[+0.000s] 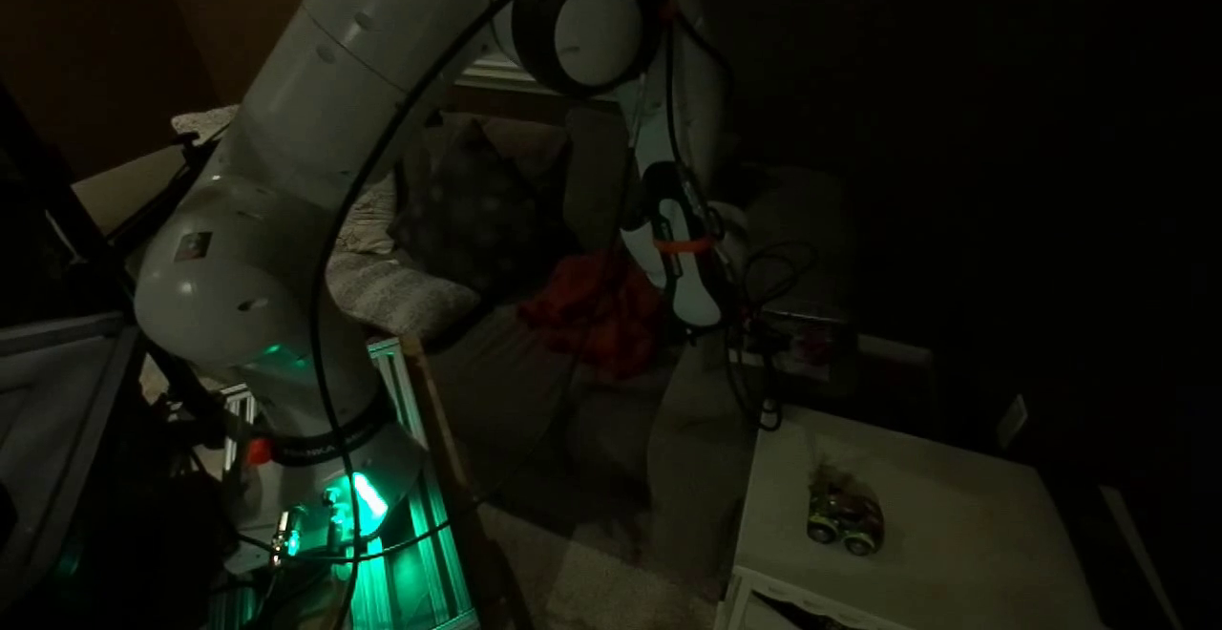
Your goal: Pick up the book from the white shelf and put it on the right armrest of the sofa.
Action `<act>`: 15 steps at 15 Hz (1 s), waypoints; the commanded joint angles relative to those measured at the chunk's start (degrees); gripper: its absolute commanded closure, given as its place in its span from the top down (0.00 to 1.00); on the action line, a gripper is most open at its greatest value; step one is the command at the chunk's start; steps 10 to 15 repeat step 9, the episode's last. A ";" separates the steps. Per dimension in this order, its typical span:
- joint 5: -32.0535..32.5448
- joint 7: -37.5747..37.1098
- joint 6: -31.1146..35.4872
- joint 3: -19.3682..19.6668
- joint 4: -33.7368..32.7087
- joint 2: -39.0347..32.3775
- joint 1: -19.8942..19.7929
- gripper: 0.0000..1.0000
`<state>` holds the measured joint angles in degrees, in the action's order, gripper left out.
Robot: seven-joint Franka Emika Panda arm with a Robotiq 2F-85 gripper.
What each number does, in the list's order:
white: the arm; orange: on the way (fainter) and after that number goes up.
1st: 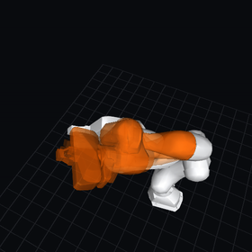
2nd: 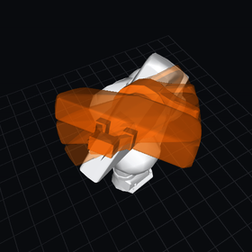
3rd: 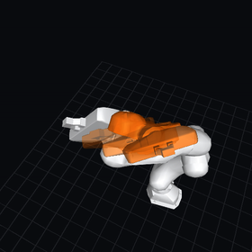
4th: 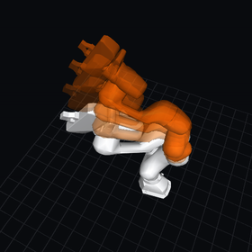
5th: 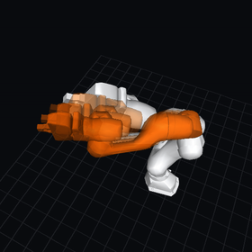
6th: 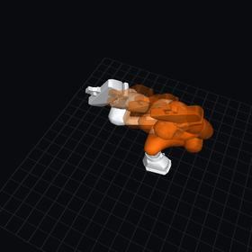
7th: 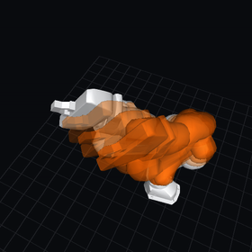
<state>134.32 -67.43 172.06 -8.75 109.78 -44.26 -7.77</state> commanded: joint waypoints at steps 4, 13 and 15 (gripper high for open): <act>-1.61 -6.63 5.11 -5.04 3.41 9.53 -3.82 1.00; 1.08 -8.27 9.27 -9.26 1.13 10.99 -6.74 1.00; 1.08 -8.27 9.27 -9.26 1.13 10.99 -6.74 1.00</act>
